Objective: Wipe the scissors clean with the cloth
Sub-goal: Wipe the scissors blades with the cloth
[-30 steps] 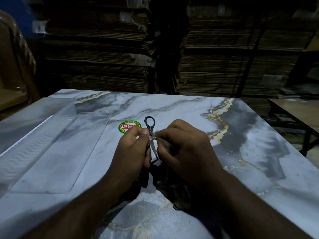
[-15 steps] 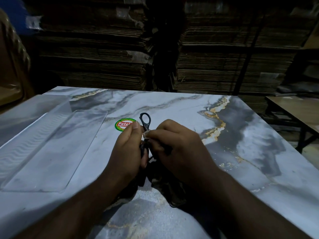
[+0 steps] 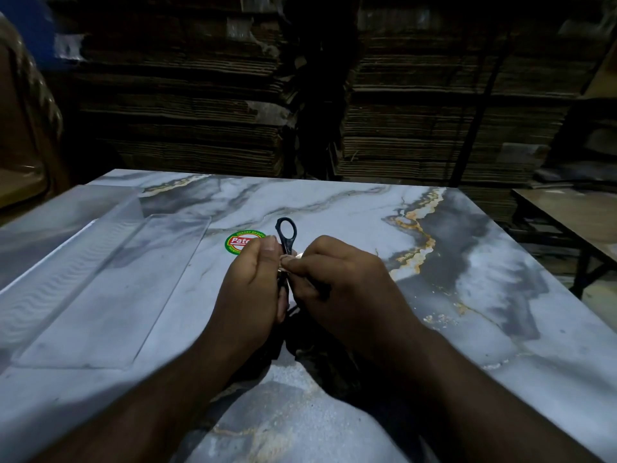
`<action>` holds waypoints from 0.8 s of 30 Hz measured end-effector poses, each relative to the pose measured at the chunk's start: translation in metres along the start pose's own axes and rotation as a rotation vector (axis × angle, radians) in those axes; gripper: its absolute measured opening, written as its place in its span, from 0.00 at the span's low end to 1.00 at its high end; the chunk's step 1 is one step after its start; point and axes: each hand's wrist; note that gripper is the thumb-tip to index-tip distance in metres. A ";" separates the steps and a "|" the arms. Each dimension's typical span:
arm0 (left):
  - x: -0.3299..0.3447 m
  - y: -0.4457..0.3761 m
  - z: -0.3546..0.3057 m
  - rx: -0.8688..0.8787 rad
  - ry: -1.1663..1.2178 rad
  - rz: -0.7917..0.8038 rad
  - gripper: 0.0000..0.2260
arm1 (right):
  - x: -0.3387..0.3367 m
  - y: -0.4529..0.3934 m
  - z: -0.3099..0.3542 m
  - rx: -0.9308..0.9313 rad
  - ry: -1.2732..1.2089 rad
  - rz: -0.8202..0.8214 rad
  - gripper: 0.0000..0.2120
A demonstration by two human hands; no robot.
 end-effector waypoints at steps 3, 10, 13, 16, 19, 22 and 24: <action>0.000 0.001 0.001 -0.034 0.017 0.019 0.20 | -0.004 -0.002 0.000 -0.008 0.017 0.014 0.04; -0.006 -0.005 -0.002 -0.104 0.065 0.031 0.21 | -0.021 -0.002 -0.021 0.082 0.063 -0.056 0.07; -0.003 -0.005 0.000 -0.069 -0.005 0.035 0.18 | -0.014 -0.002 -0.007 0.044 -0.024 -0.043 0.05; -0.002 -0.006 -0.002 -0.010 -0.021 0.030 0.16 | 0.002 -0.002 -0.001 0.017 -0.025 -0.047 0.03; -0.003 -0.005 -0.001 0.026 -0.033 0.033 0.17 | 0.004 -0.002 -0.011 0.058 0.059 -0.088 0.04; -0.001 -0.004 0.001 0.033 -0.073 0.056 0.17 | 0.002 0.000 -0.013 0.104 0.111 -0.095 0.08; -0.002 -0.004 0.004 0.013 -0.066 0.047 0.15 | 0.004 0.001 -0.007 0.071 0.097 -0.064 0.09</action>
Point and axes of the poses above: each hand's wrist, its own y-axis away from the middle knuckle, its own x-axis out of the palm, z = x × y, and after that the axes turned 2 degrees about -z, right-handed
